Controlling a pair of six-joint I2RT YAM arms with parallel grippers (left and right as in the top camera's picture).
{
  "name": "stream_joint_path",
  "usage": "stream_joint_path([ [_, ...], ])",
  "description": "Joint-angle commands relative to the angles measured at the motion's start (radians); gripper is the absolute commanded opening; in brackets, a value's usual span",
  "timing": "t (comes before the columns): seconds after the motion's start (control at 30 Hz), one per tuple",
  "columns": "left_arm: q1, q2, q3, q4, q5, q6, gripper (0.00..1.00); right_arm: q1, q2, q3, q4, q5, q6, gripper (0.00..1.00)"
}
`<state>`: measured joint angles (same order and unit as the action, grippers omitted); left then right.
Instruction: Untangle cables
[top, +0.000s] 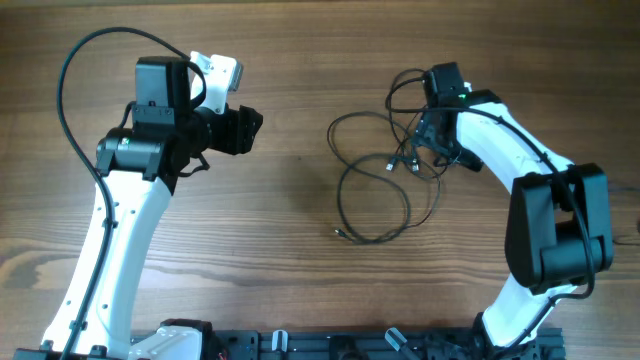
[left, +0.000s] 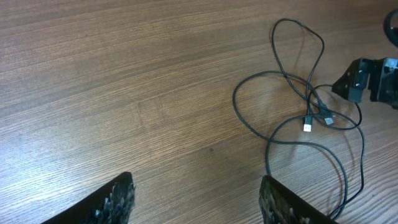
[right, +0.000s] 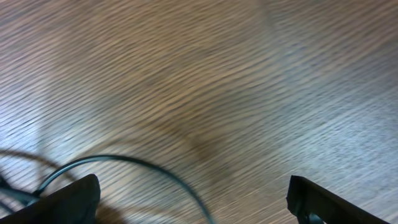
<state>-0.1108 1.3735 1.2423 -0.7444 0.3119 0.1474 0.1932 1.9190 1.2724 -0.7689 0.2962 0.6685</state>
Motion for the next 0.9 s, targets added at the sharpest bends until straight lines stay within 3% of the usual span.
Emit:
stream_joint_path([
  [0.0,0.003,0.004,0.005,0.002,0.013,0.002,0.66,-0.003,0.022,-0.016,0.003,0.009,-0.014,0.96],
  [0.13,0.003,0.004,0.005,0.002,0.012,0.002,0.66,-0.004,0.023,-0.051,0.009,-0.009,-0.004,0.95],
  [0.23,0.003,0.004,0.005,0.003,0.013,0.002,0.66,-0.004,0.022,-0.082,0.016,-0.009,0.014,0.87],
  [0.27,0.003,0.004,0.005,0.002,0.013,0.002,0.66,-0.004,0.022,-0.085,0.016,-0.008,0.012,0.79],
  [0.3,0.003,0.004,0.005,0.002,0.013,0.002,0.66,-0.004,0.023,-0.085,0.019,-0.01,0.014,0.68],
  [0.37,0.003,0.004,0.005,0.002,0.013,0.002,0.66,-0.004,0.022,-0.085,0.028,-0.033,0.013,0.17],
  [0.4,0.003,0.004,0.005,0.002,0.013,0.002,0.66,-0.004,0.022,-0.085,0.032,-0.051,0.013,0.04],
  [0.63,0.003,0.004,0.005,0.002,0.013,0.002,0.66,-0.003,-0.017,-0.016,0.084,-0.387,-0.116,0.04],
  [0.87,0.003,0.004,0.005,0.002,0.089,0.002,0.73,-0.003,-0.406,0.179,-0.151,-0.395,-0.251,0.04],
])
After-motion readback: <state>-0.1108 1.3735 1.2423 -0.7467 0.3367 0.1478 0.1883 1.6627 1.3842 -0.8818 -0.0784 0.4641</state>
